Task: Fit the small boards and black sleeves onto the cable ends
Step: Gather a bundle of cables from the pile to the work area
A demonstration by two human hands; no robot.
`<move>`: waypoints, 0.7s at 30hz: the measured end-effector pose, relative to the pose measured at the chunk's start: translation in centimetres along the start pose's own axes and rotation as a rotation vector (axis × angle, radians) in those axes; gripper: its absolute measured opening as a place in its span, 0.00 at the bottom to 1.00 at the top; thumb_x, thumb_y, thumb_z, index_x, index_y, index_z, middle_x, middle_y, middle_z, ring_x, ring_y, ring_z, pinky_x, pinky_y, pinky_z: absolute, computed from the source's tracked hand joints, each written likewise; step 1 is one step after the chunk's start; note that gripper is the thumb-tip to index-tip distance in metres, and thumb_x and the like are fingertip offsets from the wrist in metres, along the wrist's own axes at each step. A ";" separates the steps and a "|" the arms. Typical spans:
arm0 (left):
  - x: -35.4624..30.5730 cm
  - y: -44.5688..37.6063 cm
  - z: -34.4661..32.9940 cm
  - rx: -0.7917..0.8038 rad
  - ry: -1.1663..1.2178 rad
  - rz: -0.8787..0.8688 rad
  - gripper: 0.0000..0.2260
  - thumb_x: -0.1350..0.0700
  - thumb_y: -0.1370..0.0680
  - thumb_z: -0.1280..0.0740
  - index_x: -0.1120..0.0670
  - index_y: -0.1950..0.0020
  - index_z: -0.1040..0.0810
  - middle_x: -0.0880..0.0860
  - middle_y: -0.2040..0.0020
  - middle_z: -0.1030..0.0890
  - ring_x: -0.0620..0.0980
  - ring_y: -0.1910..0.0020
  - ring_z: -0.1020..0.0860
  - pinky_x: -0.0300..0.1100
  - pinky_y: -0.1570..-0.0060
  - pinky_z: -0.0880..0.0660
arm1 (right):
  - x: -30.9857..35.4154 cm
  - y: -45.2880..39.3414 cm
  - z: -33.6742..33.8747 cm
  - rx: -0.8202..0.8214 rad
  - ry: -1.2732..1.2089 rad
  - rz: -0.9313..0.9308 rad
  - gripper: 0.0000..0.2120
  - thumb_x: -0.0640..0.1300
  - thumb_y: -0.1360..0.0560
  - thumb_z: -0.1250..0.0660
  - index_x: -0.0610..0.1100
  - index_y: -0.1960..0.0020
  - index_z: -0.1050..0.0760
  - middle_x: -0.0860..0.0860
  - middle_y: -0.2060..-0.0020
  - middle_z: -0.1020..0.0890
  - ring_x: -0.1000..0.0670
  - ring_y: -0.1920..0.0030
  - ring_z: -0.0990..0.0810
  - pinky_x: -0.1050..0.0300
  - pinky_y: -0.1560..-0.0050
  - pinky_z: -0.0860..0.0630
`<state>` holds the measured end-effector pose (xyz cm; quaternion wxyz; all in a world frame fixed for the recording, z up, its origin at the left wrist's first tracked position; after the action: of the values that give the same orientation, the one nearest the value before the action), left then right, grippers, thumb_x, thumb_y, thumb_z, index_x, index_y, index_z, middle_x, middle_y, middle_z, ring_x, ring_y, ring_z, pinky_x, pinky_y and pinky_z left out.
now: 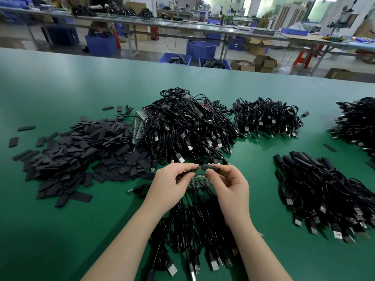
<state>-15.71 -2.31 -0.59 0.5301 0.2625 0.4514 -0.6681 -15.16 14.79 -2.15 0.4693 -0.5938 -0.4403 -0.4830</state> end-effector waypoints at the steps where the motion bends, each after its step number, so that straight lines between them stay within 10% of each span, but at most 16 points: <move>1: 0.0 0.0 -0.1 0.010 0.001 -0.002 0.13 0.59 0.23 0.30 0.45 0.42 0.18 0.35 0.49 0.20 0.30 0.47 0.24 0.22 0.49 0.31 | 0.1 0.0 -0.1 0.009 -0.015 0.004 0.08 0.37 0.25 0.27 0.51 0.54 0.18 0.51 0.54 0.14 0.52 0.54 0.15 0.60 0.51 0.19; 21: -0.2 0.1 -0.6 0.038 0.029 -0.021 0.13 0.57 0.22 0.32 0.39 0.44 0.19 0.29 0.49 0.21 0.31 0.46 0.23 0.24 0.47 0.30 | 0.8 0.3 0.0 -0.029 -0.025 0.069 0.09 0.35 0.26 0.26 0.49 0.58 0.21 0.50 0.54 0.13 0.52 0.52 0.15 0.62 0.52 0.21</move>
<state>-15.62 -1.72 -0.74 0.5113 0.2773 0.4489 -0.6784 -14.77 14.74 -1.44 0.4715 -0.6213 -0.4186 -0.4652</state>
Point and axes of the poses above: each hand's wrist, its own y-axis away from the middle knuckle, its own z-axis out of the back of the hand, x = y × z, the point moved 7 cm from there along -y, towards the middle knuckle
